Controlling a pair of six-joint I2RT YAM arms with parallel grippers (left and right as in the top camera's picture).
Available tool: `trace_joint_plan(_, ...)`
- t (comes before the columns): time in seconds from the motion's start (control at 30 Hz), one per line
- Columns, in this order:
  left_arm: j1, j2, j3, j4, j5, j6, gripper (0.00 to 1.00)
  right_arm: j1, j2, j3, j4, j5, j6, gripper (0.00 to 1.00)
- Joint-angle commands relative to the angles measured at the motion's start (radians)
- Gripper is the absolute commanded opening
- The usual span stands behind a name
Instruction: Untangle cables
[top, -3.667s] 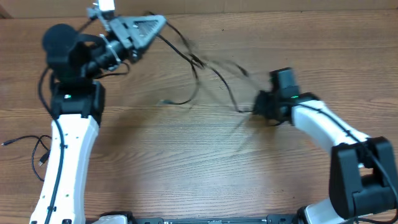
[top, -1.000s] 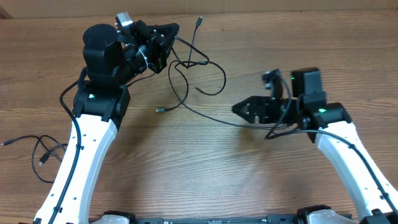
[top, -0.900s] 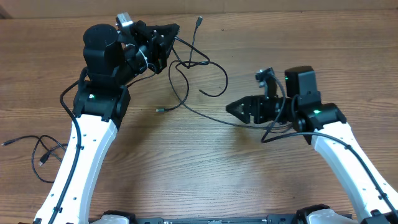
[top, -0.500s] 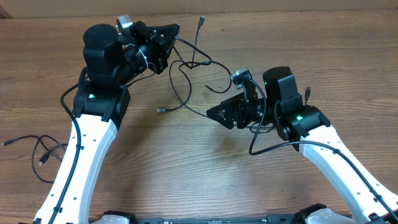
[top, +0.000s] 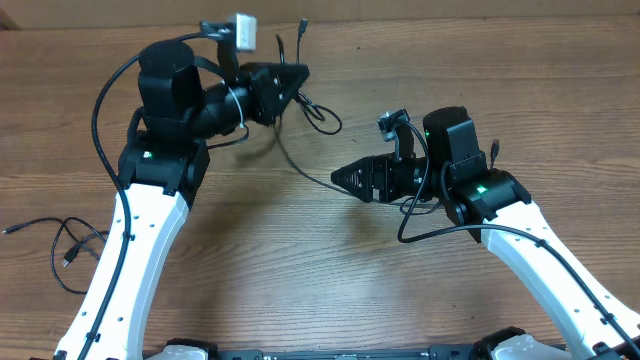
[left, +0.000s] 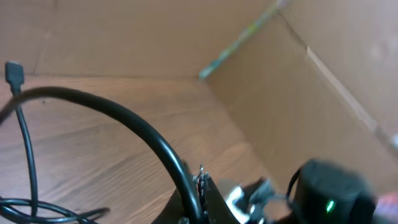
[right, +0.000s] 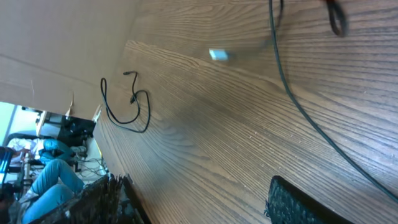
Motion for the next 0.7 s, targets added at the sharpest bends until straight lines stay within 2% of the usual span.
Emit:
trace_joint_plan(0.0,0.0,-0.023,0.017,-0.02,0.064,0.251,0.04,0.002,-0.001,0.007,0.01,0.002,0.037,0.73)
trace_joint_plan(0.17,0.0,-0.023,0.017,-0.021,0.066,0.27,0.04,0.002,0.001,0.007,0.008,0.005,0.229,0.73)
trace_joint_plan(0.37,0.0,-0.023,0.017,-0.022,0.173,0.439,0.04,0.002,0.015,0.007,-0.002,0.067,0.475,0.73)
trace_joint_plan(0.53,0.0,-0.023,0.017,-0.039,0.183,0.467,0.04,-0.006,0.028,0.007,0.042,0.14,0.508,0.72)
trace_joint_plan(0.67,0.0,-0.023,0.017,-0.057,0.183,0.466,0.04,-0.023,0.034,0.007,0.074,0.139,0.517,0.61)
